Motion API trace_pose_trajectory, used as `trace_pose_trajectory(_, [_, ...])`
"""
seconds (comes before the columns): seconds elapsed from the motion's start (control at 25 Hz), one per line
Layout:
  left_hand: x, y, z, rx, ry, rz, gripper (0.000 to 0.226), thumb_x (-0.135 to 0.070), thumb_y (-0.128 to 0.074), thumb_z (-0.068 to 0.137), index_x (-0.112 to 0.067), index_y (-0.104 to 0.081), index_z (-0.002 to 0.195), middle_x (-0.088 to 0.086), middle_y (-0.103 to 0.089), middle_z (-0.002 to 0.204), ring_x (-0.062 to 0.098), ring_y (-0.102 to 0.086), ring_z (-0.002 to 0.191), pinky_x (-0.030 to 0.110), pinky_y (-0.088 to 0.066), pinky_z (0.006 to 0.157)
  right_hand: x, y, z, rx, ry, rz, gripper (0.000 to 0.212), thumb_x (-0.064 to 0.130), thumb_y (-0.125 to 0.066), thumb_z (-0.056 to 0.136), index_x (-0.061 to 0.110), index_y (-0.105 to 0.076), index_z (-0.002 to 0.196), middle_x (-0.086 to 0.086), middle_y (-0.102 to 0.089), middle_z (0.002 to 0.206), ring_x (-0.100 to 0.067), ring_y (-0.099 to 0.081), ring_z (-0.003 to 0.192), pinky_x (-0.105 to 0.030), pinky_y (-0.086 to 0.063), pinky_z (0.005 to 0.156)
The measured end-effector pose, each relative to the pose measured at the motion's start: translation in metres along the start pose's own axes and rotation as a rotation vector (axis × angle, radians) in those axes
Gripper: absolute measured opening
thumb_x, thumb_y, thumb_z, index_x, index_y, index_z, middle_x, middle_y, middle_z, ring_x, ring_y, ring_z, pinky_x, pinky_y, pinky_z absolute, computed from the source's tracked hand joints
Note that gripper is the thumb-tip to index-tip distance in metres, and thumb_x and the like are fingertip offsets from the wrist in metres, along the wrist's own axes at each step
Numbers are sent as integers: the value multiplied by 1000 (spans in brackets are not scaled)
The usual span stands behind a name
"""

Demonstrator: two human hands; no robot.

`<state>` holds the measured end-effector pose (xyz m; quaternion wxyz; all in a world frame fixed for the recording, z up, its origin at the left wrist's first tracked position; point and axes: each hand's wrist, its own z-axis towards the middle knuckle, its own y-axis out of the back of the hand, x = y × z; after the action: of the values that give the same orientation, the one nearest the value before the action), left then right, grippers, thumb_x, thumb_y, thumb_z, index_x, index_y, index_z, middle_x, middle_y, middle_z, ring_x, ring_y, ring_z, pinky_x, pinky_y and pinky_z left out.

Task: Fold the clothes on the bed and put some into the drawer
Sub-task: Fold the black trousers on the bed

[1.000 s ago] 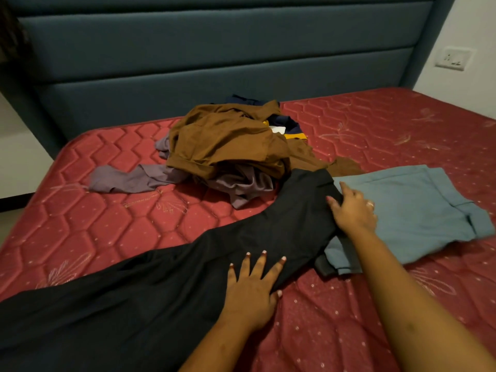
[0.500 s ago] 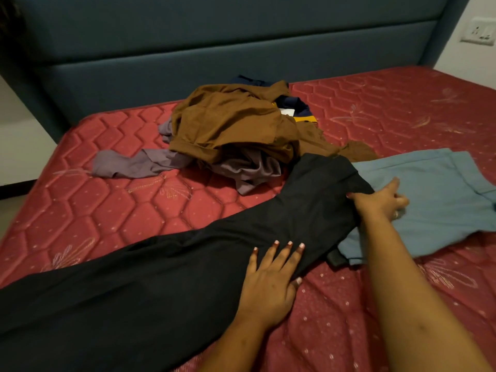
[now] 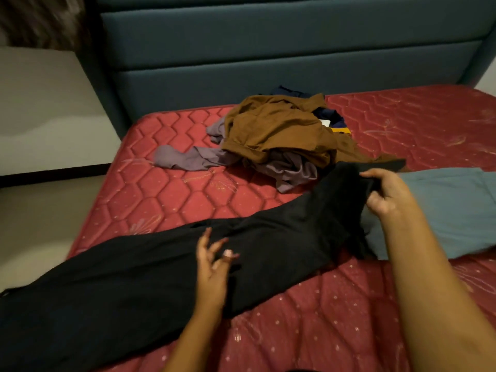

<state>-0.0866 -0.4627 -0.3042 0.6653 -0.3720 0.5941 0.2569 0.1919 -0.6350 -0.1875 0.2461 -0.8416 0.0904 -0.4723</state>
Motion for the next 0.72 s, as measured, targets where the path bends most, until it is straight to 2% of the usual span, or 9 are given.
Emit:
trace_pose_trajectory(0.08, [-31,53,2,-114,73,-44,44,-8,-50,97,-35,-39,131,2,-61,118,13,-68,80,32,-55,76,-15,-56,-35,172,151,15,53,-15,-50,68,4,-51,118,-17,-64,97,-27,-67,79,-34,-59,63])
trace_pose_trajectory(0.12, [-49,80,-1,-145,105,-80,39,-9,-45,99,-36,-42,127,2,-62,117,14,-68,79,37,-53,80,-29,-89,-63,265,229,-18,65,-20,-48,68,7,-47,127,-16,-63,103,-26,-65,84,-35,-59,67])
trace_pose_trajectory(0.24, [-88,144,-10,-183,251,-213,24,-22,-39,102,-35,-49,118,1,-64,114,21,-64,90,40,-46,87,-95,-176,-142,458,433,-241,84,-26,-44,71,19,-36,141,0,-60,117,-10,-61,95,-24,-51,81])
trace_pose_trajectory(0.32, [-107,188,-18,-206,336,-282,27,-36,-34,101,-34,-50,123,2,-64,115,23,-62,96,40,-44,88,-157,-220,-198,615,526,-486,89,-23,-46,73,28,-31,144,9,-49,131,7,-53,106,-8,-41,92])
trace_pose_trajectory(0.4, [-117,227,-26,-220,384,-347,37,-49,-31,99,-33,-49,127,2,-64,116,24,-61,98,41,-44,85,-229,-242,-234,801,517,-728,90,-14,-52,78,30,-23,150,13,-42,138,12,-45,111,1,-34,88])
trace_pose_trajectory(0.48, [-118,265,-33,-240,414,-389,43,-55,-29,97,-31,-52,124,2,-65,114,22,-61,97,40,-46,83,-298,-249,-252,1056,436,-1043,95,3,-63,84,39,-8,153,5,-45,143,-2,-51,115,-8,-39,90])
trace_pose_trajectory(0.56, [-108,295,-38,-267,467,-404,45,-55,-34,96,-27,-54,125,0,-66,114,19,-60,101,39,-45,91,-353,-243,-249,1202,271,-1321,97,22,-70,86,48,-2,149,-10,-51,141,-20,-52,125,-24,-40,104])
trace_pose_trajectory(0.64, [-90,316,-42,-343,459,-387,43,-43,-46,96,-25,-47,134,1,-64,120,16,-61,105,39,-46,91,-380,-232,-232,1158,277,-1495,89,38,-66,86,57,-2,145,-11,-53,138,-26,-47,130,-37,-39,109])
trace_pose_trajectory(0.72, [-74,329,-39,-452,379,-378,50,-27,-56,94,-29,-37,141,0,-60,124,14,-60,106,39,-48,89,-386,-219,-210,1053,442,-1709,77,48,-56,89,55,-4,146,-5,-47,143,-24,-38,135,-38,-35,111])
